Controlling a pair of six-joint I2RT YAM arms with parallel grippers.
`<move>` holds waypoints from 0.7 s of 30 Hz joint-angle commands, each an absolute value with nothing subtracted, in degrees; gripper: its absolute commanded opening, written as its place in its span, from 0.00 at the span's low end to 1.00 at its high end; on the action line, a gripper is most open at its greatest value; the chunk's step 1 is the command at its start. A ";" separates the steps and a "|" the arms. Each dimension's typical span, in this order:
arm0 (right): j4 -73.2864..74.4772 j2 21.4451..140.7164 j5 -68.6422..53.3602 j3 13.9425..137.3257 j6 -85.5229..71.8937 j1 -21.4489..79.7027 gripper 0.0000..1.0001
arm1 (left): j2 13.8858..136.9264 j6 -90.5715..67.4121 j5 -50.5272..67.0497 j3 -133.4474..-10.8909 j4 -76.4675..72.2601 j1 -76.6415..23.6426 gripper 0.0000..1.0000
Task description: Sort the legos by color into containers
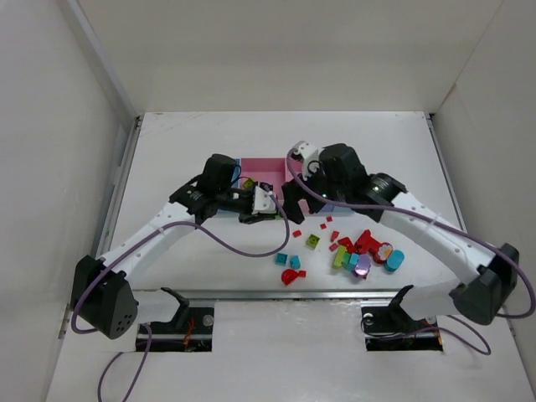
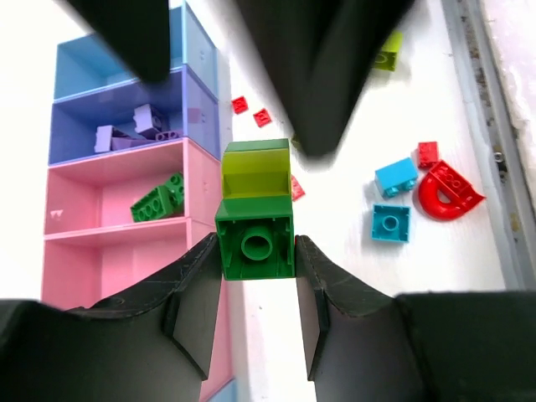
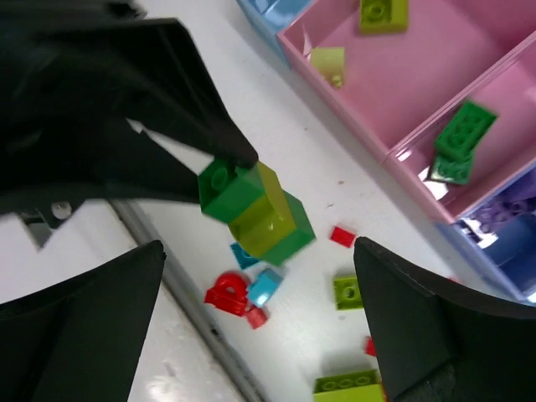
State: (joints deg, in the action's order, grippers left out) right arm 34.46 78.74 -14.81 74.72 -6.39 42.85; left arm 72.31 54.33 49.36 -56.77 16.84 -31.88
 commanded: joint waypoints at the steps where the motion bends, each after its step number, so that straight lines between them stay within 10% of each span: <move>1: 27.79 68.95 -13.01 69.72 3.75 43.24 1.00 | 71.89 56.07 54.38 -58.97 19.33 -30.42 0.00; 21: 17.76 70.31 -23.91 64.95 18.46 43.24 0.80 | 74.62 52.03 65.91 -65.13 22.85 -29.88 0.00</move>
